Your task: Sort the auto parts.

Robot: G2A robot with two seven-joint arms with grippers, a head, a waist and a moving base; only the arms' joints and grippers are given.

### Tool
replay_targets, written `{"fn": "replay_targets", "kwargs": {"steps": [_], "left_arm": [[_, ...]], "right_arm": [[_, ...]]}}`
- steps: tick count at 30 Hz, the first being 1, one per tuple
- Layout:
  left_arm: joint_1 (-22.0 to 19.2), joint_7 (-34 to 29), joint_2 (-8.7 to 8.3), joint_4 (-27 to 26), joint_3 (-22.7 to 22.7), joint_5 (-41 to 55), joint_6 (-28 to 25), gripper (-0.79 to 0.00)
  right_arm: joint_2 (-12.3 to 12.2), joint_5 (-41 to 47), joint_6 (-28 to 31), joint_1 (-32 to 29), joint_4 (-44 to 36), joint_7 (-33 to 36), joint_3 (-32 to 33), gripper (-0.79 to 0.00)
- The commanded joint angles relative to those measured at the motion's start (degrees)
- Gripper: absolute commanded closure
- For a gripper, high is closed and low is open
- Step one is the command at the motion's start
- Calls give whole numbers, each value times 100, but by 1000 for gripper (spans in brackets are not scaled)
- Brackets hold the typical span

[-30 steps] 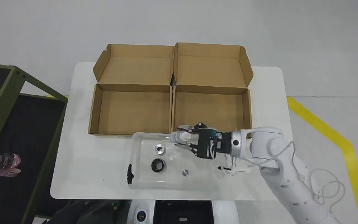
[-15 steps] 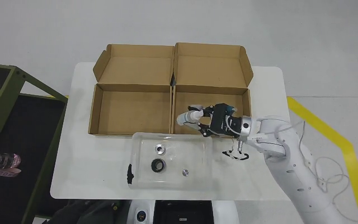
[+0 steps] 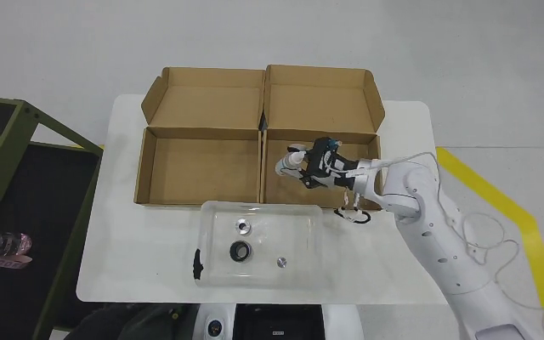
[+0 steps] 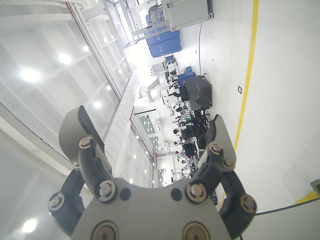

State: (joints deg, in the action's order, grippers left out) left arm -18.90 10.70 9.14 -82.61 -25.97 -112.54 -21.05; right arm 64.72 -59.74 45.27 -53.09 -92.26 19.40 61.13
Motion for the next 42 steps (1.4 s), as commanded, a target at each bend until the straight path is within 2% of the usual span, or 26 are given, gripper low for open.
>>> {"fn": "replay_targets", "kwargs": {"steps": [1, 13, 25, 26, 29, 33, 35, 36, 38, 42], "left_arm": [[0, 0, 0, 0, 0, 0, 0, -785], [0, 0, 0, 0, 0, 0, 0, -785], [0, 0, 0, 0, 0, 0, 0, -785], [0, 0, 0, 0, 0, 0, 0, -785], [0, 0, 0, 0, 0, 0, 0, -785], [0, 0, 0, 0, 0, 0, 0, -785], [0, 0, 0, 0, 0, 0, 0, -785], [0, 0, 0, 0, 0, 0, 0, -785], [0, 0, 0, 0, 0, 0, 0, -785], [0, 0, 0, 0, 0, 0, 0, -785]], "right_arm": [[30, 2, -61, 115, 178, -16, -104, 0], [256, -65, -411, 837, 1157, -36, -722, 0], [386, -344, -610, 1103, 1815, -165, -999, -15], [394, -356, -621, 1108, 1856, -179, -1013, -92], [420, -389, -667, 1113, 1951, -193, -1068, -228], [465, -397, -738, 1124, 2046, -218, -1151, -268], [484, -410, -767, 1127, 2070, -229, -1185, -332], [491, -420, -776, 1131, 2076, -225, -1196, -403], [499, -421, -784, 1134, 2059, -228, -1194, -785], [467, -407, -798, 1087, 1859, -247, -1034, -785]]}}
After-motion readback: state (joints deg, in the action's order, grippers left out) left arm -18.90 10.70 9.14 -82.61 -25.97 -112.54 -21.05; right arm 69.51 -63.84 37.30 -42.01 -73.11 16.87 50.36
